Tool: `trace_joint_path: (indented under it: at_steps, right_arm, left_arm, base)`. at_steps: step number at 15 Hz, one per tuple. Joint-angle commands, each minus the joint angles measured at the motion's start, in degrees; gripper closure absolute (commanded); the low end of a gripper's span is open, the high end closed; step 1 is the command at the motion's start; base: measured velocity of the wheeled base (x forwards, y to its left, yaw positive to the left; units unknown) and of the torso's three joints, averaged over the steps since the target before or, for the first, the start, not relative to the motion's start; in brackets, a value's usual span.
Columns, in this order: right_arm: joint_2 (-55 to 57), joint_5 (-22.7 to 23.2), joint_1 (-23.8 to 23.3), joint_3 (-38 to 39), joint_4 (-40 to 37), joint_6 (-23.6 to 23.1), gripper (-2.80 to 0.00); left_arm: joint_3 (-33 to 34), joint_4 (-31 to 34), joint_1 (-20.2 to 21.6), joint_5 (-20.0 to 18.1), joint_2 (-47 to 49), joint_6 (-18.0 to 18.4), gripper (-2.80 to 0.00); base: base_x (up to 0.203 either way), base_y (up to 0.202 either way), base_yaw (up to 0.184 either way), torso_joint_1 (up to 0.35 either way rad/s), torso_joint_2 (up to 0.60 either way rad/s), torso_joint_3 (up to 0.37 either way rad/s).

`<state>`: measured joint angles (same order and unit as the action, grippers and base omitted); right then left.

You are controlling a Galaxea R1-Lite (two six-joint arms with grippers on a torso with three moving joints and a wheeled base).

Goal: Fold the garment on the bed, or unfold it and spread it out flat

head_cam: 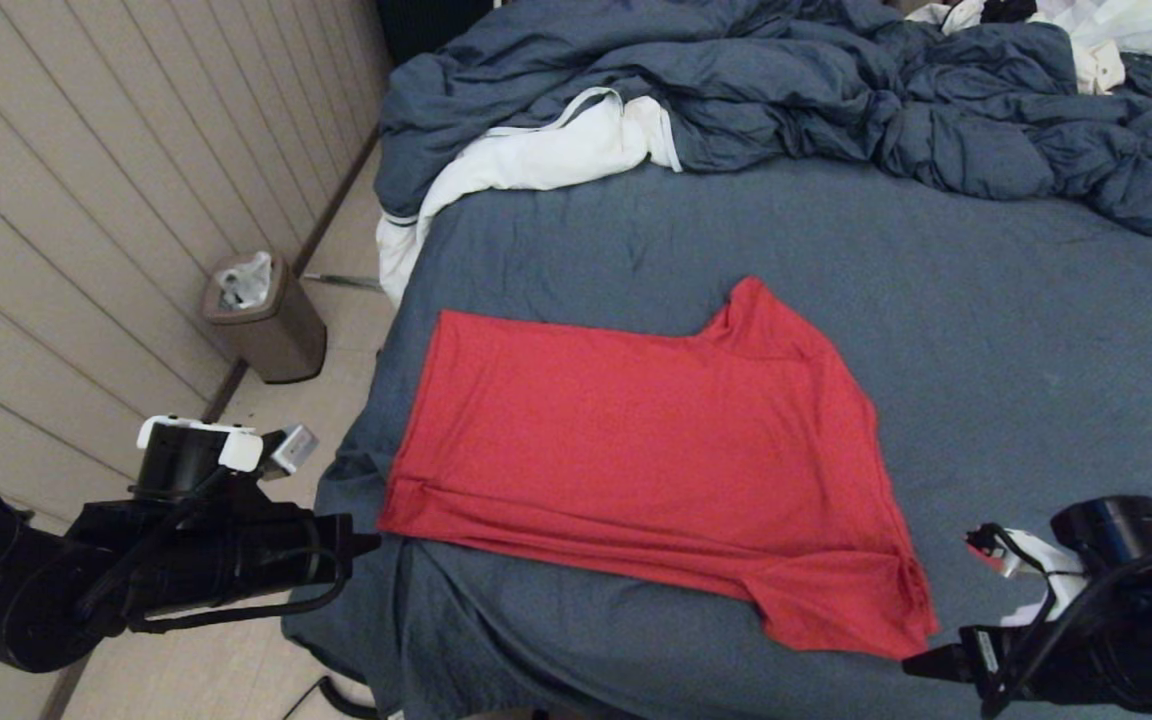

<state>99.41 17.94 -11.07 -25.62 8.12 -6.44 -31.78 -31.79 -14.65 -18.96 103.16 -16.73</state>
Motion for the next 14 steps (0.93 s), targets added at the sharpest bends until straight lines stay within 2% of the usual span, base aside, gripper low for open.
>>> trace_joint_path:
  at_steps: [1, 6, 8, 14]
  right_arm:
    - [0.8, 0.2, 0.0, -0.1, 0.1, -0.1, -2.8]
    - [4.4, 0.5, 1.8, -1.1, 2.2, 0.1, -2.8]
    - [7.3, 0.3, 4.9, -1.3, 5.1, 0.7, -2.8]
    - [9.3, 0.3, 5.7, -2.4, 5.2, 1.1, -2.8]
  left_arm:
    - [-0.1, -0.2, 0.0, -0.1, 0.4, -0.1, 0.0]
    - [-0.6, -0.2, 0.0, -0.4, 0.7, -0.1, 0.0]
    - [-1.4, -0.1, 0.0, -1.2, 0.7, -0.1, 0.0]
    - [-1.8, -0.1, 0.1, -1.2, 0.8, -0.1, 0.0]
  base:
    - [0.0, 0.0, 0.0, 0.0, 0.0, 0.0]
    - [0.0, 0.0, 0.0, 0.0, 0.0, 0.0]
    - [0.0, 0.0, 0.0, 0.0, 0.0, 0.0]
    - [0.0, 0.0, 0.0, 0.0, 0.0, 0.0]
